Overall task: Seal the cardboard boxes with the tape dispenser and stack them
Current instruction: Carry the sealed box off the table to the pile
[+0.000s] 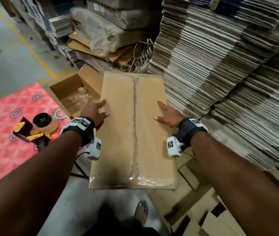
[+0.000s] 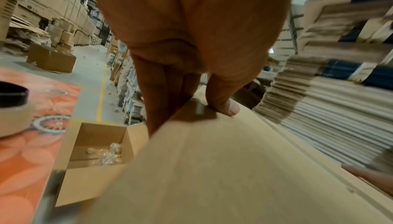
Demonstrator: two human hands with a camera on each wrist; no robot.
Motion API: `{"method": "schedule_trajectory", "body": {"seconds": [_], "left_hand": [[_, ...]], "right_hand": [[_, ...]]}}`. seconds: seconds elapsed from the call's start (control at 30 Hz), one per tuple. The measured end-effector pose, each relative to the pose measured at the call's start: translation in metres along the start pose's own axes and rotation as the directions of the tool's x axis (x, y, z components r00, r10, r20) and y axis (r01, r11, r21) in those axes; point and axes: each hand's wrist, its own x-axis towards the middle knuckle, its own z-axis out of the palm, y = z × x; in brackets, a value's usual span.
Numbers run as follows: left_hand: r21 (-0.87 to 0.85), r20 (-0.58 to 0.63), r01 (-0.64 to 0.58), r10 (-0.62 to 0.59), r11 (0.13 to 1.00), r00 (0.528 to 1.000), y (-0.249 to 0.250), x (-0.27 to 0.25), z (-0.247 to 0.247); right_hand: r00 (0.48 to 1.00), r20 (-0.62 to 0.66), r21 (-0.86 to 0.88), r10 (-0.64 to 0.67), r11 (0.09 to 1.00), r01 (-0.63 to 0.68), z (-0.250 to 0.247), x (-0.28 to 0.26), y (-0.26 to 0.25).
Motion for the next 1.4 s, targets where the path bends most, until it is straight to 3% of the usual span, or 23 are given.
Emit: {"method": "schedule_trajectory", "body": {"seconds": [0.27,0.4,0.77,1.07,1.4], "left_hand": [[0.012,0.077,0.113,-0.114,0.993,0.991,-0.008,0.048,0.057],[0.031,0.108,0.115,-0.118,0.993,0.987,-0.012,0.075,0.084],[-0.054,0.247,0.265,-0.244,0.963,0.938,-0.047,0.195,0.188],[-0.029,0.279,0.271,-0.253,0.962,0.926,-0.078,0.264,0.277],[-0.062,0.290,0.248,-0.220,0.967,0.931,-0.095,0.297,0.343]], "right_hand": [[0.998,0.052,0.000,0.016,1.000,-0.016,0.029,0.063,0.045],[0.998,0.062,0.087,0.033,0.996,-0.038,0.043,0.098,0.066],[0.979,0.104,0.143,0.178,0.971,-0.192,0.103,0.228,0.140],[0.970,0.078,0.194,0.231,0.951,-0.242,0.153,0.306,0.203],[0.973,0.047,0.213,0.225,0.950,-0.229,0.190,0.346,0.258]]}}
